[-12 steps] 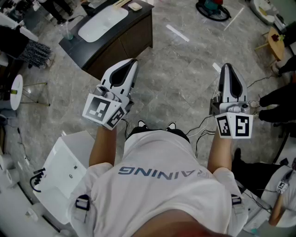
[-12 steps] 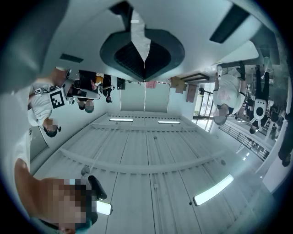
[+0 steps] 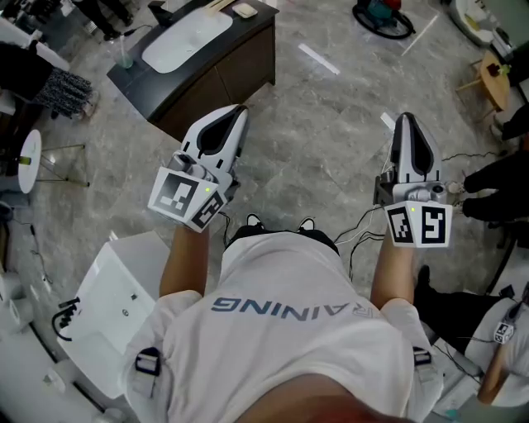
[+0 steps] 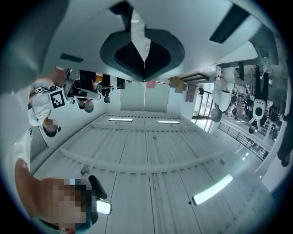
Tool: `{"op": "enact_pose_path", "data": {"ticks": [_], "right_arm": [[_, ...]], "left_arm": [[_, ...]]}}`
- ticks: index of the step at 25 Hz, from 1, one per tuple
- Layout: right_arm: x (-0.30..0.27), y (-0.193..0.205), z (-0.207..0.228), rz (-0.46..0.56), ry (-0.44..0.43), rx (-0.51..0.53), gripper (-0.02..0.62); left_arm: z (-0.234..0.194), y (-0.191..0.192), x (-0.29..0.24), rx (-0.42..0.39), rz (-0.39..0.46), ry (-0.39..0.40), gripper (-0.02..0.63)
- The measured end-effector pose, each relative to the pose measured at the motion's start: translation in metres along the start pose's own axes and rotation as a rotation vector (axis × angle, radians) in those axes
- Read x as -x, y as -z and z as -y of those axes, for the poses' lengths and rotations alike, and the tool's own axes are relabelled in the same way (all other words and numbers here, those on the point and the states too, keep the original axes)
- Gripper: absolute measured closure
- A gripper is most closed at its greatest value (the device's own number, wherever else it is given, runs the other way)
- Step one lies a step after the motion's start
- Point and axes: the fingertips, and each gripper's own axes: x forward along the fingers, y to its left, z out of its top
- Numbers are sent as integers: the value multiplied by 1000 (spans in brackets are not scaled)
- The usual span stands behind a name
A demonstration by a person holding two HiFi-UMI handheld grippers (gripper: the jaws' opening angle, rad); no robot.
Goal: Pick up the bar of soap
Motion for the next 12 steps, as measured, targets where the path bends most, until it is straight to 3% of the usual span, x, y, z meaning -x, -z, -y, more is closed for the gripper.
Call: {"op": "enact_pose_path", "data": {"ticks": [5,12], "right_arm": [[-6,5,-8,-1,-17,-11,583],[-26,11,-57,-21,-41,-10,583]], "left_arm": [[-7,1,7,0,11,-6,598],[-44,0,42,7,17,-16,598]]}}
